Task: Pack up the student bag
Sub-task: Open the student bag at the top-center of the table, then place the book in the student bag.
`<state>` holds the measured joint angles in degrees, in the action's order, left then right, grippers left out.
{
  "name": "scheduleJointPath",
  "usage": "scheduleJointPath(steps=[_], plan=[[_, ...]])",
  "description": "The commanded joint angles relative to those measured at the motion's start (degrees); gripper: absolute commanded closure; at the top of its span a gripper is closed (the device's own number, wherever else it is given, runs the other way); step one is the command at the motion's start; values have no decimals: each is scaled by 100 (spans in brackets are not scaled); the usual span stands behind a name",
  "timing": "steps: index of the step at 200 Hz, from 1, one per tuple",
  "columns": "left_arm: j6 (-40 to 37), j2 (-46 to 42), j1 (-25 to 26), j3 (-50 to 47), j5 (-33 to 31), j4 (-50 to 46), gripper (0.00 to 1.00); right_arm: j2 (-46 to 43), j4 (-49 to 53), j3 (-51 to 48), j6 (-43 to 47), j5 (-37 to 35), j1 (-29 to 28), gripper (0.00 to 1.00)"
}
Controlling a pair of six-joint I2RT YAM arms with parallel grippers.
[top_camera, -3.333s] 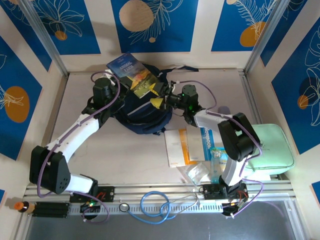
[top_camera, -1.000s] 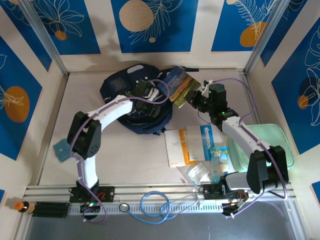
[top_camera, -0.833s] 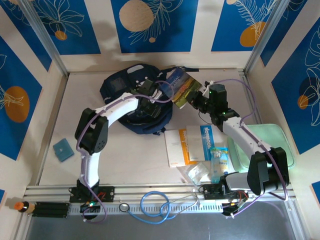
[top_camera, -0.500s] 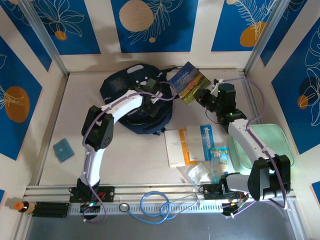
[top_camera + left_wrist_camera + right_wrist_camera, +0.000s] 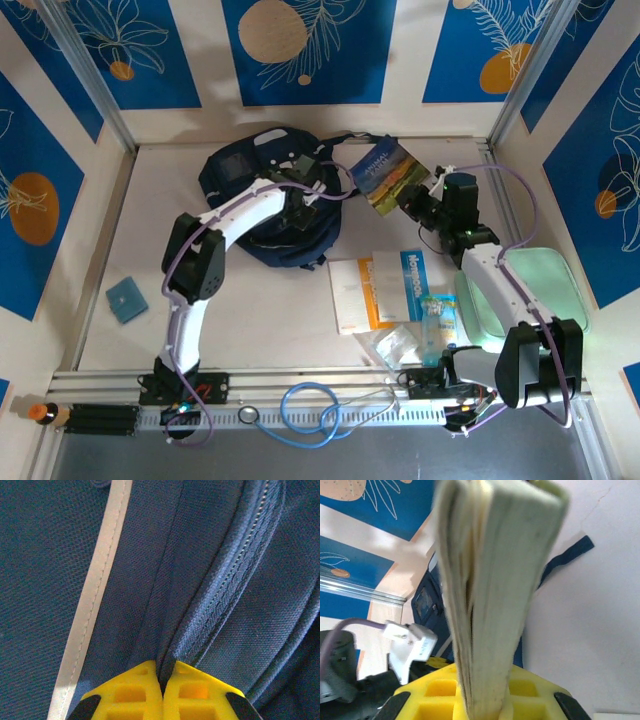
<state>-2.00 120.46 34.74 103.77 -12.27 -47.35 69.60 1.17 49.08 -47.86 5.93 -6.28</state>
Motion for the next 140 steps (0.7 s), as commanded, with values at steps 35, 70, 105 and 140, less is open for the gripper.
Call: scheduleJointPath(steps=[35, 70, 105, 140], plan=[[278, -1350, -11, -199, -442, 708, 100, -386, -112, -336, 224, 451, 60, 100], [297, -1837, -16, -504, -483, 1557, 100, -204, -807, -662, -39, 1516, 0, 100], [301, -1963, -11, -539, -215, 1980, 100, 129, -1319, -670, -447, 1757, -548, 100], [374, -2022, -11, -529, -117, 2114, 100, 890, -1789, -353, -1088, 1526, -1231, 100]])
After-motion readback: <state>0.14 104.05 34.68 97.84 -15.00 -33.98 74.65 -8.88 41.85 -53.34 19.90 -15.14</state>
